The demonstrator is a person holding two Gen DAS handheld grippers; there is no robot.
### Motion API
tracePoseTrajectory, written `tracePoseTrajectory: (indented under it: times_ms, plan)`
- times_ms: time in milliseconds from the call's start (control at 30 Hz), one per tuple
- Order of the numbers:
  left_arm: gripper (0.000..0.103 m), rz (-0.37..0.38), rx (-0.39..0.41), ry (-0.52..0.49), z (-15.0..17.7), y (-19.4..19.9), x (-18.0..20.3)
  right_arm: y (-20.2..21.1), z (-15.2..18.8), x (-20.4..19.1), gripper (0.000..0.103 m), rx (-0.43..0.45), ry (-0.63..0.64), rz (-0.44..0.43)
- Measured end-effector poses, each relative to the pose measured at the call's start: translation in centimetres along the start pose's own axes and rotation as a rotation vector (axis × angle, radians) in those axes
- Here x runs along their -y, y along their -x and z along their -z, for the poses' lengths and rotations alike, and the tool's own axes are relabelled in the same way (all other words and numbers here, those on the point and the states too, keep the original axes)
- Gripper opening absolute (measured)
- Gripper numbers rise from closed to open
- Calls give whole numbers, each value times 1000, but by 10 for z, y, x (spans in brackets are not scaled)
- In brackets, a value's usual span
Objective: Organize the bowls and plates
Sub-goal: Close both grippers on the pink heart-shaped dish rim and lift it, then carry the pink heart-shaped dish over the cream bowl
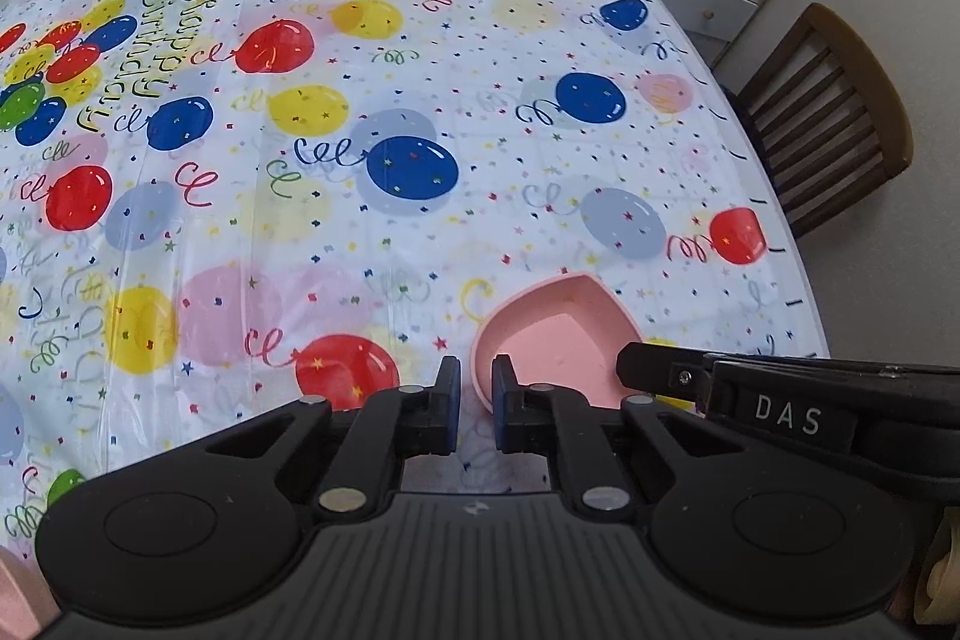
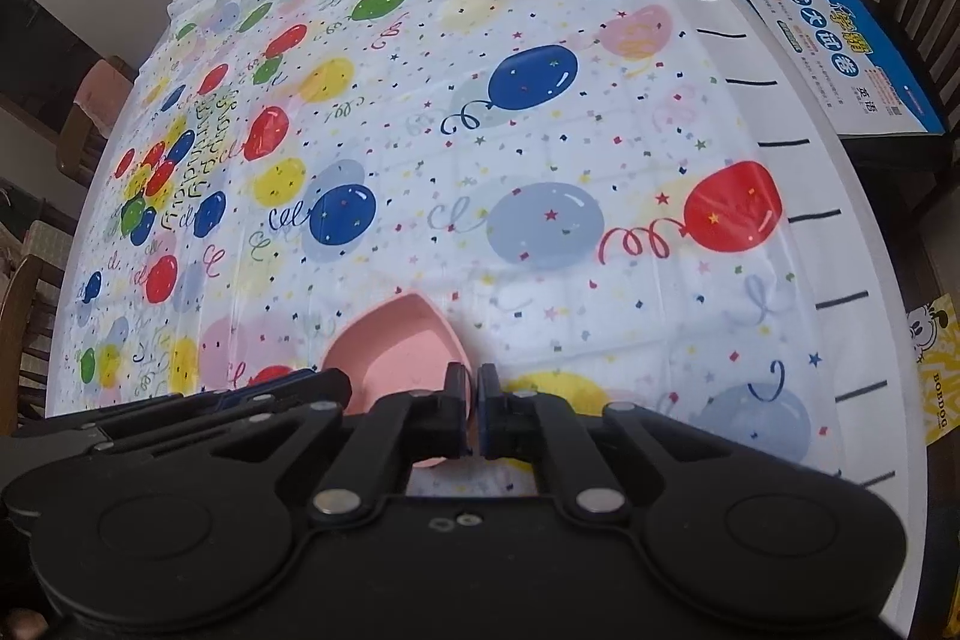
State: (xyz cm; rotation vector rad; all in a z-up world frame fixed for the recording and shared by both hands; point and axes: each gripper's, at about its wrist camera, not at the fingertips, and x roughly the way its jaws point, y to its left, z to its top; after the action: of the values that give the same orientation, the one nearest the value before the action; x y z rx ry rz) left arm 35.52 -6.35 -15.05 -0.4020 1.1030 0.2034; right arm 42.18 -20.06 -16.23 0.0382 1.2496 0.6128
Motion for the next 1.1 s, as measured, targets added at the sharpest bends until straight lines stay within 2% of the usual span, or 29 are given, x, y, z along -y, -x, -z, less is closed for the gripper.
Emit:
tracePoseTrajectory:
  times_ms: [533, 1100]
  plan:
    - [10, 56, 23, -111, 36, 72, 19, 67, 42, -13, 2, 57, -1, -14]
    - [10, 116, 30, -216, 84, 140, 35, 144, 104, -33, 2, 133, -12, 4]
